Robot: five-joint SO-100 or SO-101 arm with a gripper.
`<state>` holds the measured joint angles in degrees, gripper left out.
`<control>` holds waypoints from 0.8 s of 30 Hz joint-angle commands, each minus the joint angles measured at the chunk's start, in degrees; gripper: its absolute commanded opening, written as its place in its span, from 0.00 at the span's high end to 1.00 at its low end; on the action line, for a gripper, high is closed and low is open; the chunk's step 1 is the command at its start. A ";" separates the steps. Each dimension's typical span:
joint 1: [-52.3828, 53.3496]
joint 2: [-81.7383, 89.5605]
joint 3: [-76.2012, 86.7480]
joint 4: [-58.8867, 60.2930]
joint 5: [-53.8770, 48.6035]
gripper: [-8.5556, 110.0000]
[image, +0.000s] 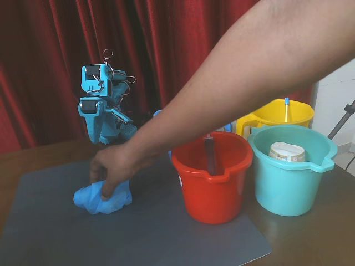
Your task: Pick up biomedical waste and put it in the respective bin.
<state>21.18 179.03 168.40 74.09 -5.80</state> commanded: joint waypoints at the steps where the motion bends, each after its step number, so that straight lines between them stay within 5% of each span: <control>1: -0.53 -0.09 -0.88 0.00 -0.35 0.93; 19: -1.14 0.00 -1.14 -15.29 -0.53 0.93; 24: -7.47 -0.62 -4.13 -14.68 0.53 0.78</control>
<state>16.61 178.68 167.70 59.68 -5.54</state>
